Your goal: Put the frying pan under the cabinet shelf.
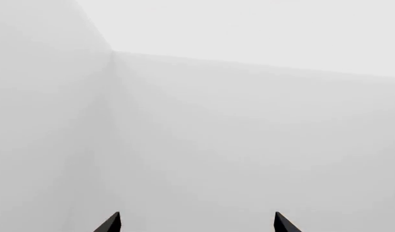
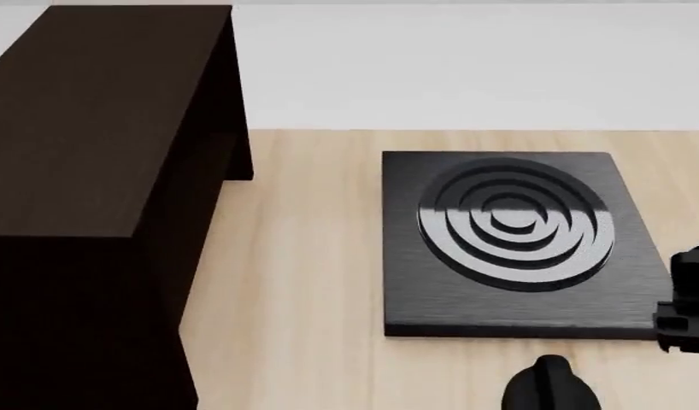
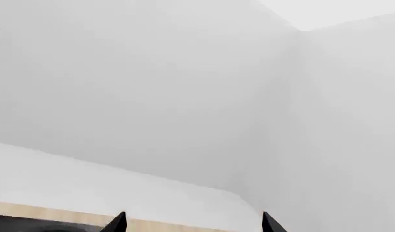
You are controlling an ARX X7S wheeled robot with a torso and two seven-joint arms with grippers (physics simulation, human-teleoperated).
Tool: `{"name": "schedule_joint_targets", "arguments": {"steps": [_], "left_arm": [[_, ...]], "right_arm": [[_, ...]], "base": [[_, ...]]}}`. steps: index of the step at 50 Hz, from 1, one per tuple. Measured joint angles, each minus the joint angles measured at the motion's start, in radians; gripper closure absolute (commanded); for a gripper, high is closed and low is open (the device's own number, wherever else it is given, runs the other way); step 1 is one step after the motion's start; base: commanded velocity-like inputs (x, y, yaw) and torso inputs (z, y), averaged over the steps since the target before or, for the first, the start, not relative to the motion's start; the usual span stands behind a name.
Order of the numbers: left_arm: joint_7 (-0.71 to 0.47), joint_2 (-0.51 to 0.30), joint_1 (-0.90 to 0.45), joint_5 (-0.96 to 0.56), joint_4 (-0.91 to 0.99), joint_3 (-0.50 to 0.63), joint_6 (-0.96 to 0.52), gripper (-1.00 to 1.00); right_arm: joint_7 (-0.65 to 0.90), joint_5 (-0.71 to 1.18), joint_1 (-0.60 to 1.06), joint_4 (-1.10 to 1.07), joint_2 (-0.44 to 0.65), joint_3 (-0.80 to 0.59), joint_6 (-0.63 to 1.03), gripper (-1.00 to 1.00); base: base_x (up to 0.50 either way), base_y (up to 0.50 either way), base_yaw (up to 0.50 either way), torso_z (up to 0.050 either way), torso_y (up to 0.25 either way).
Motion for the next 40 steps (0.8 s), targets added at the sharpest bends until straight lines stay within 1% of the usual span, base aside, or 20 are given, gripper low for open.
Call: {"name": "schedule_joint_targets", "arguments": {"steps": [2,4,9,14,20,25,31,40], "left_arm": [[0.001,0.000,-0.001,-0.002,-0.001,-0.001,0.002,-1.00],[0.001,0.000,-0.002,-0.002,-0.004,0.000,0.005,-1.00],[0.004,0.002,-0.005,-0.001,-0.012,0.003,0.013,-1.00],[0.008,0.004,-0.007,0.001,-0.022,0.007,0.023,-1.00],[0.011,0.008,-0.007,0.004,-0.031,0.011,0.035,-1.00],[0.011,0.009,-0.004,0.003,-0.035,0.011,0.041,-1.00],[0.011,0.009,0.000,0.004,-0.038,0.011,0.047,-1.00],[0.008,0.008,0.009,0.001,-0.035,0.011,0.051,-1.00]], "right_arm": [[-0.060,-0.040,0.015,0.026,0.048,-0.010,0.053,-1.00],[-0.109,-0.064,0.023,0.053,0.122,-0.033,0.137,-1.00],[-0.197,-0.073,0.008,0.117,0.287,-0.050,0.290,-1.00],[-0.250,-0.032,-0.031,0.191,0.416,-0.012,0.382,-1.00],[-0.287,0.037,-0.077,0.293,0.531,0.062,0.447,-1.00],[-0.304,0.086,-0.126,0.364,0.602,0.127,0.477,-1.00],[-0.316,0.120,-0.211,0.426,0.659,0.203,0.499,-1.00],[-0.325,0.132,-0.336,0.467,0.670,0.269,0.514,-1.00]], "base": [[0.00,0.00,0.00,0.000,0.000],[0.00,0.00,0.00,0.000,0.000],[0.00,0.00,0.00,0.000,0.000],[0.00,0.00,0.00,0.000,0.000],[0.00,0.00,0.00,0.000,0.000],[0.00,0.00,0.00,0.000,0.000],[0.00,0.00,0.00,0.000,0.000],[0.00,0.00,0.00,0.000,0.000]]}}
